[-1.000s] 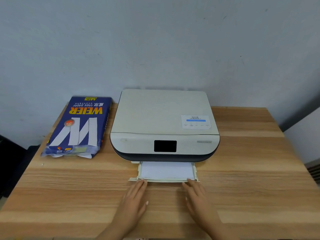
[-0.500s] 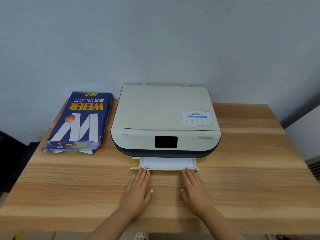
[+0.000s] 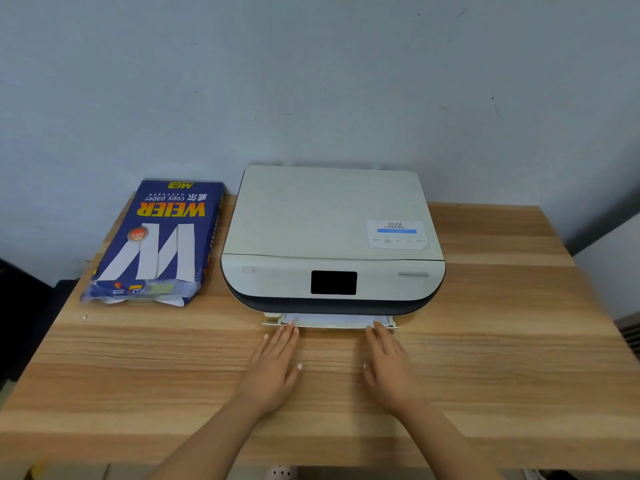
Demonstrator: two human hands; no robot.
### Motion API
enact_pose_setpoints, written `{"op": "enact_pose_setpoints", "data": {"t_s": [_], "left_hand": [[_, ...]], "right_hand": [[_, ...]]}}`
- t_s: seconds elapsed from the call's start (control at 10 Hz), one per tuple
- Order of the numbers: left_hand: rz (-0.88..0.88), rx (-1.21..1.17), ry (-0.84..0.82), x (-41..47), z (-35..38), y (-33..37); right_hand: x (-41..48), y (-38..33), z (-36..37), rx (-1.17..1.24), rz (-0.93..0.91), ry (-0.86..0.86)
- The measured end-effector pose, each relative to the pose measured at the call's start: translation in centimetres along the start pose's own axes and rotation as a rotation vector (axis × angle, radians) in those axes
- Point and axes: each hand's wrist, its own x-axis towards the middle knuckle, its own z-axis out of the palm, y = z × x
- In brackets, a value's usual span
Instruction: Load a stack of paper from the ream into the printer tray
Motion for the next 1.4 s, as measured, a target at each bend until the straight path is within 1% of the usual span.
{"op": "enact_pose_setpoints", "data": {"t_s": [0.1, 0.2, 0.3, 0.5, 0.6, 0.7, 0.8, 1.0, 1.2, 1.3, 1.4], "left_hand": [[0.022, -0.032, 0.035, -0.8, 0.2, 0.0], [-0.013, -0.062, 0.003, -1.3, 0.4, 0.3], [-0.042, -0.09, 0.006, -0.6, 0.2, 0.6], [0.013, -0.066, 0.051, 1.5, -1.9, 1.1], [0.011, -0.046, 0.066, 2.2, -2.6, 1.3], [0.006, -0.031, 0.005, 2.3, -2.8, 1.7], [-0.001, -0.041, -0.011, 2.4, -2.5, 1.3], [0.031, -0.043, 0.011, 2.9, -2.7, 1.5], [-0.047, -0.172, -0.061, 2.9, -3.1, 2.2], [-0.155, -0.315, -0.132, 3.2, -4.8, 2.7], [-0.143, -0.47, -0.211, 3.2, -7.3, 4.0]], "right_hand": [[-0.3, -0.2, 0.1, 0.015, 0.013, 0.067], [-0.4, -0.6, 0.4, 0.043, 0.023, 0.017], [0.4, -0.7, 0.4, 0.013, 0.043, -0.005], [2.3, -1.2, -0.4, 0.011, 0.063, -0.018], [3.0, -1.2, -0.7, 0.01, 0.082, -0.031], [3.5, -1.5, -0.8, 0.016, 0.087, -0.048], [3.8, -1.5, -0.6, 0.027, 0.098, -0.049], [4.2, -1.7, -0.5, 0.039, 0.111, -0.037], [3.9, -1.8, -1.5, 0.015, 0.108, -0.076], [3.5, -2.2, -3.1, 0.011, 0.074, -0.081], [2.7, -2.2, -5.3, 0.068, 0.008, -0.081]]}}
